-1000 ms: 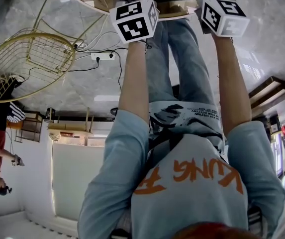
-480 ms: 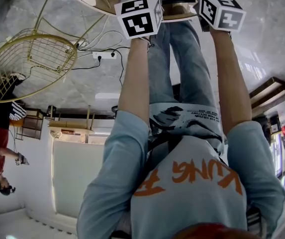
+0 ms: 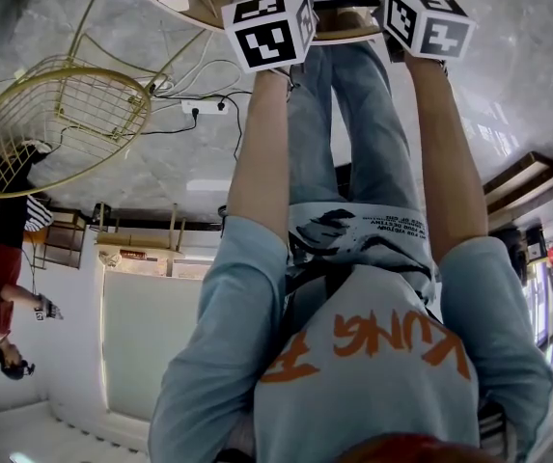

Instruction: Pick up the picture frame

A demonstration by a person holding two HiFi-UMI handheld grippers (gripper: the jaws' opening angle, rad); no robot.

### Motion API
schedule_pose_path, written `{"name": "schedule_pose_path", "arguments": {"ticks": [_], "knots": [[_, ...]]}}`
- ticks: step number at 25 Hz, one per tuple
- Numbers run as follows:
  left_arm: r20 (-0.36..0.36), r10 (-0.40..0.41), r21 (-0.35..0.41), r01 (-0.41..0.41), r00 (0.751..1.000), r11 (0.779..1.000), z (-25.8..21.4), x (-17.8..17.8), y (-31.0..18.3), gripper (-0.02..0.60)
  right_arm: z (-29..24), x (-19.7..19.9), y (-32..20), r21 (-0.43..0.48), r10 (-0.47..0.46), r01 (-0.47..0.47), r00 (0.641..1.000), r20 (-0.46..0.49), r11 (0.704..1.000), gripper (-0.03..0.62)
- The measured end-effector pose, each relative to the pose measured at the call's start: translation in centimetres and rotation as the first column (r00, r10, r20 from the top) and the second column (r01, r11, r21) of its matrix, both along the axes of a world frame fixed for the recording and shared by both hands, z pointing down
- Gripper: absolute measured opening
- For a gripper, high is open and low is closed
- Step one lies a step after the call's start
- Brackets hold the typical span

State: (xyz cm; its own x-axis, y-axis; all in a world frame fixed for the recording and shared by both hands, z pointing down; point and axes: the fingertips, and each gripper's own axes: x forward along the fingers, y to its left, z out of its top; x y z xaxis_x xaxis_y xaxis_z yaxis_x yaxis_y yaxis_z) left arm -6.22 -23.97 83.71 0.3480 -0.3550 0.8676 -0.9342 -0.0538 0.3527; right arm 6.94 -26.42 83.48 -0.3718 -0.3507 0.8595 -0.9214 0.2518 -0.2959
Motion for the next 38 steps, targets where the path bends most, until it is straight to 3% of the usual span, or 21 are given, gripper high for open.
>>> {"name": "schedule_pose_path", "arguments": {"ticks": [7, 15, 21, 29, 34, 38], "knots": [[0.044, -0.012, 0.007, 0.012, 0.999, 1.000, -0.4, -0.4, 0.2, 0.102, -0.5, -0.3, -0.2, -0.015, 0.025, -0.025, 1.000, 0.002, 1.000, 0.087], [0.036, -0.020, 0.038, 0.018, 0.999, 0.999, -3.2, 4.3, -0.4, 0.081, -3.7, 5.0, -0.5, 0.012, 0.048, -0.048, 0.999, 0.007, 0.999, 0.072], [0.030, -0.021, 0.072, 0.019, 0.999, 0.997, -8.6, 7.7, 1.3, 0.080, -8.5, 8.4, 1.4, 0.041, 0.055, -0.057, 0.998, 0.041, 0.998, 0.071], [0.042, -0.038, 0.169, 0.030, 0.998, 0.985, -14.0, 5.2, 3.1, 0.080, -13.7, 5.9, 3.3, 0.107, 0.023, -0.030, 0.998, 0.066, 0.994, 0.071], [-0.002, -0.109, 0.192, 0.107, 0.994, 0.976, -18.8, 4.6, 5.1, 0.078, -19.0, 5.2, 4.6, 0.160, -0.017, 0.004, 0.997, 0.076, 0.987, 0.071], [0.008, -0.134, 0.218, 0.129, 0.991, 0.967, -21.1, 3.9, 5.2, 0.078, -21.1, 4.5, 4.4, 0.221, -0.072, 0.055, 0.995, 0.071, 0.974, 0.071]]}}
